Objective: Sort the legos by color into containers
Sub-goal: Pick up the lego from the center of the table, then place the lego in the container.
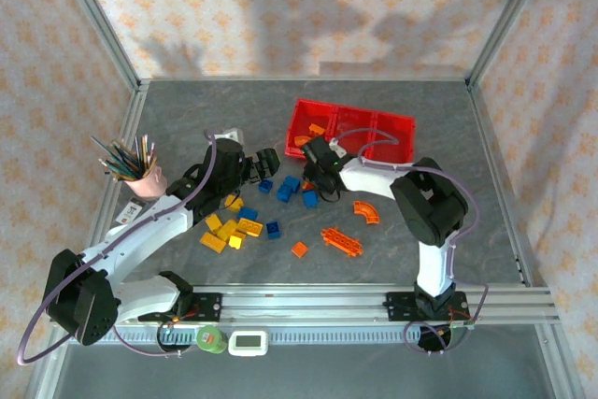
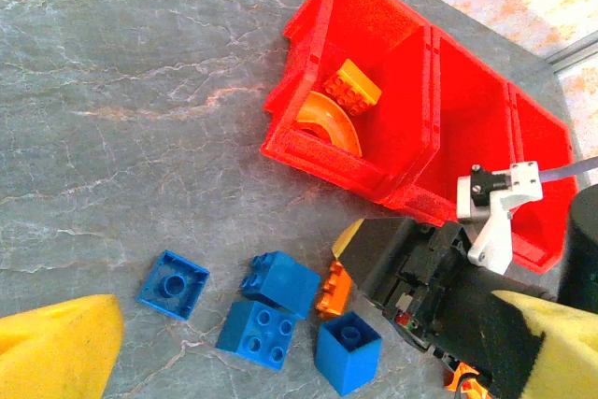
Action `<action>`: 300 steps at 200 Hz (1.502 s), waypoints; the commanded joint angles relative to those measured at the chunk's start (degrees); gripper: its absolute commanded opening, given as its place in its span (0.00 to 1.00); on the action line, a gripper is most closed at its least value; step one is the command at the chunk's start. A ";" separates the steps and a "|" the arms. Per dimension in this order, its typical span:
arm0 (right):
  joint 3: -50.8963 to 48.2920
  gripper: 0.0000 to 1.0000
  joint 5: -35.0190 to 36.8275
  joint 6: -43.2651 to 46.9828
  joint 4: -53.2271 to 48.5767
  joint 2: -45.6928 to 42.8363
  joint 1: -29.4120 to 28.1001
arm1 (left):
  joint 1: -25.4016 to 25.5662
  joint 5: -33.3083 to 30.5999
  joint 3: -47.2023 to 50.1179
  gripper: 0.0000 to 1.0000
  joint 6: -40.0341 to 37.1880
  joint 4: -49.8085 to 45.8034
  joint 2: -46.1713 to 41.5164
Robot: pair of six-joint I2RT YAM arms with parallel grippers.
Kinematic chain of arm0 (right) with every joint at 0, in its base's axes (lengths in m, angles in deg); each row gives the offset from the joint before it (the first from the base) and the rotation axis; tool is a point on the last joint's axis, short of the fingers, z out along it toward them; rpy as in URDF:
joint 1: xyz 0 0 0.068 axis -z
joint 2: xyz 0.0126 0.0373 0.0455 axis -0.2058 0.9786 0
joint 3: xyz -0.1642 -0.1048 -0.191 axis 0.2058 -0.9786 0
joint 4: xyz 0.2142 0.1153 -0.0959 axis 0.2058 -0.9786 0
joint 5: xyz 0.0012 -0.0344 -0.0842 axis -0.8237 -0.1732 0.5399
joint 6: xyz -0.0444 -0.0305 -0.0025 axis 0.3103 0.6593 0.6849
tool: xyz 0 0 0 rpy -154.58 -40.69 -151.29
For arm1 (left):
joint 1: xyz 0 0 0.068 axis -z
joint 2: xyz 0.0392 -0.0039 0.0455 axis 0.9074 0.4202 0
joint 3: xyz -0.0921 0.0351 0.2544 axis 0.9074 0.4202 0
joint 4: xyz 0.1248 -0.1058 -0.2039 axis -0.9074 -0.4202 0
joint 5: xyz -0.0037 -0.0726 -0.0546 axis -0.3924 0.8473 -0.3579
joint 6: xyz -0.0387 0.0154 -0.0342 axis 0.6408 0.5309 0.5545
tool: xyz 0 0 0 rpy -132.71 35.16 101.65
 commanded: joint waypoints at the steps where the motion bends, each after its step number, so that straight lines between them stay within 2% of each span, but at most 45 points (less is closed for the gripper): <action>1: -0.83 0.26 2.13 0.39 -0.37 -1.62 -0.15 | 0.40 -1.39 0.16 0.99 -0.51 -1.14 -0.44; 111: 1.34 0.09 1.24 2.36 -1.06 -4.58 0.67 | 0.34 -1.81 -0.82 0.99 -0.66 -1.51 -1.46; 179: 9.42 0.08 -0.28 6.92 -3.60 -7.03 2.62 | 0.39 -1.48 -3.41 0.99 -0.99 -1.67 -1.30; 206: 14.80 0.09 -0.54 9.88 -4.34 -3.92 5.16 | 0.36 -0.96 -4.93 0.99 -1.55 -0.76 0.56; 225: 19.78 0.09 -2.08 12.22 -5.33 0.54 6.97 | 0.35 -1.13 -6.11 0.99 -1.81 0.32 2.23; 265: 32.15 0.10 -0.64 16.34 -8.20 10.79 8.58 | 0.20 -2.58 -8.83 0.99 -2.41 1.85 5.79; 300: 40.22 0.23 0.24 19.49 -10.45 16.99 8.99 | -0.06 -3.23 -10.28 0.99 -2.44 2.55 7.28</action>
